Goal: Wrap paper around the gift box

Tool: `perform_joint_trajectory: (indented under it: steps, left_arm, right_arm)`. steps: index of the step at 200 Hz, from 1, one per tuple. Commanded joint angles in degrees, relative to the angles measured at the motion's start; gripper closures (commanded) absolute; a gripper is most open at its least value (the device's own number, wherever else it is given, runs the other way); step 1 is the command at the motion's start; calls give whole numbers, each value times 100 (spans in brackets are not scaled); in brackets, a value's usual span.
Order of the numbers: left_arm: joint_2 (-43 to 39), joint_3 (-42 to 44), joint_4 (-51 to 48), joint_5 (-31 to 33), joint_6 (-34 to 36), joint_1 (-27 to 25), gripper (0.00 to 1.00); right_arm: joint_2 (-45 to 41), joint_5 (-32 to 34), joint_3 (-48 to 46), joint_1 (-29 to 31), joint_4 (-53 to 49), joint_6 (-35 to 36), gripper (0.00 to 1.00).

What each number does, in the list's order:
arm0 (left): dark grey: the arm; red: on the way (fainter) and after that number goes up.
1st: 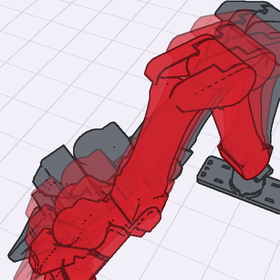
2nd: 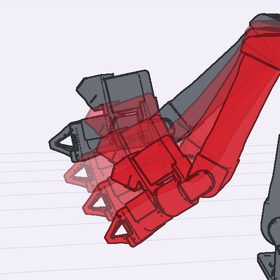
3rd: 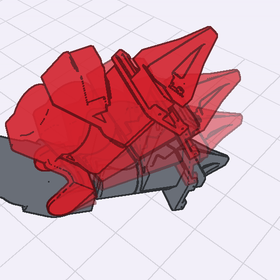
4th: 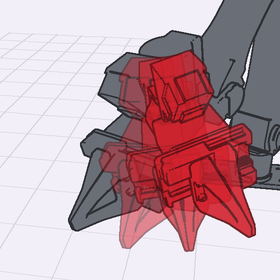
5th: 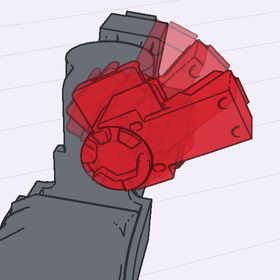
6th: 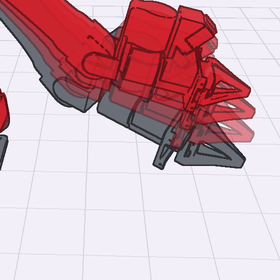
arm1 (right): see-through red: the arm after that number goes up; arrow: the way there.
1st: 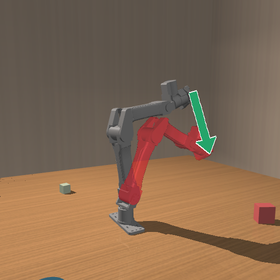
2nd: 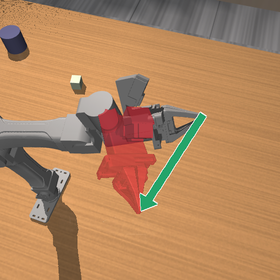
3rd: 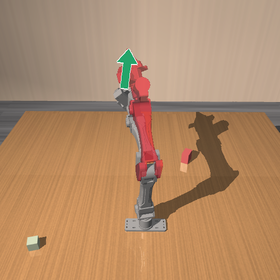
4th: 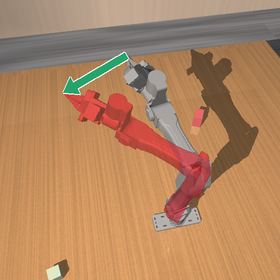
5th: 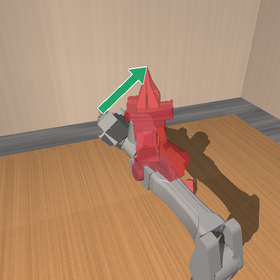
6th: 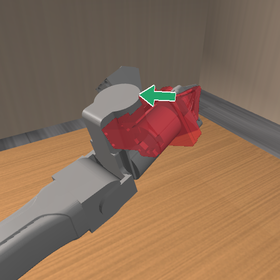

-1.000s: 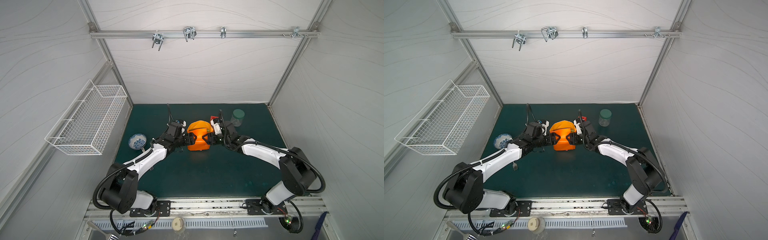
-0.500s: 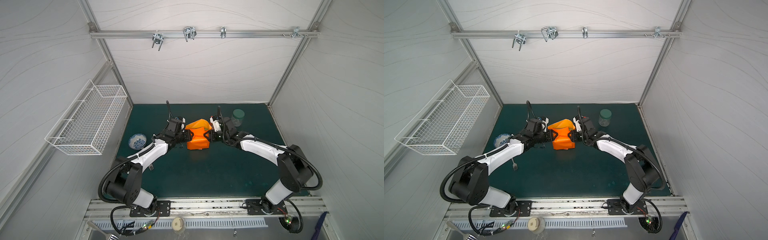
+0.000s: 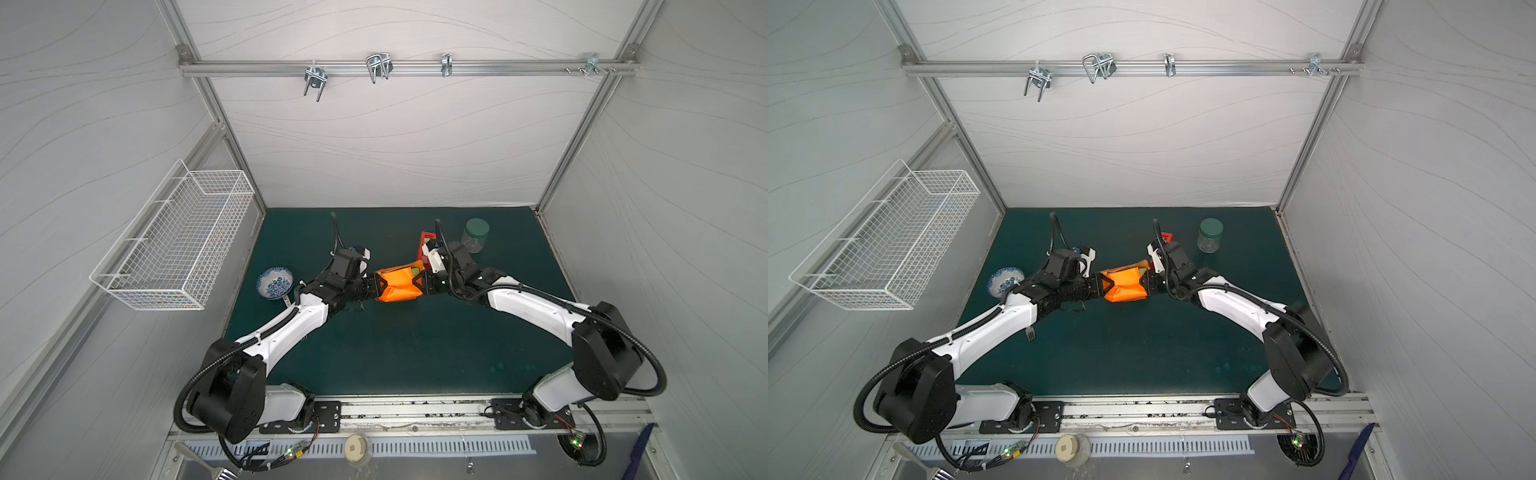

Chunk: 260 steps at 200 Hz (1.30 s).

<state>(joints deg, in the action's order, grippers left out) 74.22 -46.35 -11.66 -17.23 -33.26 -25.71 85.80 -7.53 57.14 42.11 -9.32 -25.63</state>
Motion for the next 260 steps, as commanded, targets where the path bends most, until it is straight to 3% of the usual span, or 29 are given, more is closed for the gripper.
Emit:
perform_joint_trajectory:
  steps: [1,41,80,127,155,178,213,260]
  left_arm:
    - [-163,47,197,-640,-310,-229,65]
    - [-6,-148,45,-540,-304,-281,66]
    - [506,-753,-420,-324,73,-274,63]
    - [867,-1289,-497,-183,232,-212,39]
    - [671,-1373,-470,-86,375,-93,23]
    - [346,-1053,-184,43,484,-87,17]
    - [118,-672,-85,595,781,-71,21]
    - [533,-874,-71,1032,1187,-60,38]
  right_arm:
    - [-377,-531,-126,260,-32,-175,68]
    - [-538,-493,-88,250,-206,-182,67]
    - [-163,-676,377,-24,-602,16,64]
    - [353,-821,742,-457,-788,305,64]
    - [557,-825,932,-612,-886,427,64]
    - [719,-882,1079,-652,-922,471,64]
    - [898,-935,1269,-665,-943,475,64]
    - [1087,-991,1484,-669,-1019,530,64]
